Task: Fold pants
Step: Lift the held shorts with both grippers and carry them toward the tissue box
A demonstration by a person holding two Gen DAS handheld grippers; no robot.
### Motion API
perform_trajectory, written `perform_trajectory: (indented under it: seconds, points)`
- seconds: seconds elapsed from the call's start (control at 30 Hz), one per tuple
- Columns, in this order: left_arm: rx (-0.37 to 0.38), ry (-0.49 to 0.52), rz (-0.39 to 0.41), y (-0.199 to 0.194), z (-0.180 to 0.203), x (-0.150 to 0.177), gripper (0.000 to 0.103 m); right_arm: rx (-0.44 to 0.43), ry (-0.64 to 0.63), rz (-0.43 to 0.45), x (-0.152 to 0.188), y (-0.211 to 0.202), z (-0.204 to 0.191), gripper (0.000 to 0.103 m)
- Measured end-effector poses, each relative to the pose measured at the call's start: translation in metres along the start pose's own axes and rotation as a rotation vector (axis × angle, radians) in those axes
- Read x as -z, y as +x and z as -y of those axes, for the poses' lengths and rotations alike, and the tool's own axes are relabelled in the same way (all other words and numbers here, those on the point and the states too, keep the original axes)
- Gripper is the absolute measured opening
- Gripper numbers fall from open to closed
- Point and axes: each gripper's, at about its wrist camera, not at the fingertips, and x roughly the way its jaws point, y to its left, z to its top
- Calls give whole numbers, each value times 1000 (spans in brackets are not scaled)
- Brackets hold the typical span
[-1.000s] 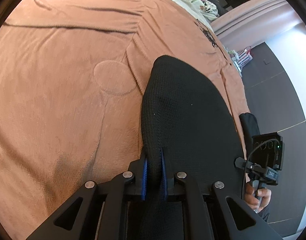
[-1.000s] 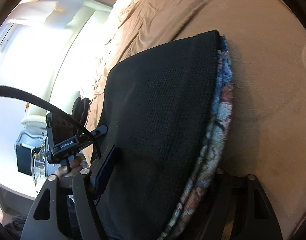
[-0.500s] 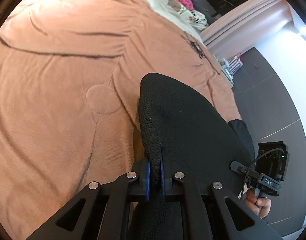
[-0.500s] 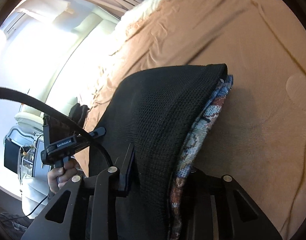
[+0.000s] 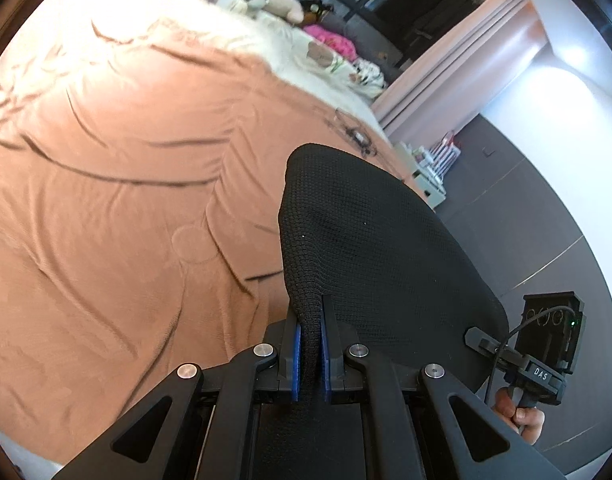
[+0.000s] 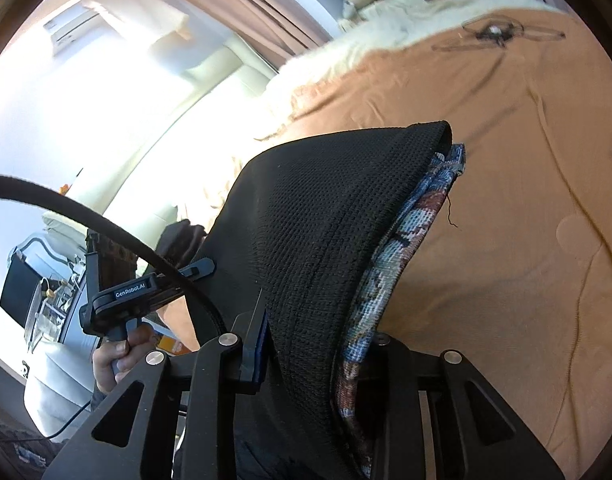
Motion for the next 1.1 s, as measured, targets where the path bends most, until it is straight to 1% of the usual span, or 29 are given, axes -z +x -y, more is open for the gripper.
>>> perform_trajectory:
  seconds: [0.07, 0.17, 0.33, 0.4, 0.47, 0.67, 0.7, 0.73, 0.87, 1.0, 1.1]
  points:
    - [1, 14, 37, -21, 8, 0, 8, -5, -24, 20, 3, -10, -14, 26]
    - [0, 30, 75, -46, 17, -1, 8, -14, -56, 42, 11, -33, -23, 26]
    - [-18, 56, 126, -83, 29, -3, 8, -42, -103, 70, 23, -53, -53, 26]
    - [-27, 64, 149, -101, 32, -4, 8, -56, -119, 78, 27, -59, -60, 26]
    - [-42, 78, 178, -125, 37, -3, 8, -76, -121, 84, 30, -64, -71, 26]
    - [-102, 104, 246, -187, 47, -3, 8, -123, -163, 100, 25, -55, -96, 26]
    - [-106, 109, 260, -197, 48, -3, 8, -132, -179, 102, 26, -57, -107, 26]
    - [-109, 109, 274, -207, 49, -3, 8, -135, -184, 103, 20, -48, -106, 26]
    - [-122, 90, 315, -243, 36, -9, 8, -166, -206, 105, 14, -33, -118, 26]
    - [-145, 93, 345, -268, 22, -11, 8, -180, -226, 96, 4, -11, -124, 26]
    - [-156, 75, 365, -282, 5, -19, 8, -195, -243, 91, 0, 3, -133, 26]
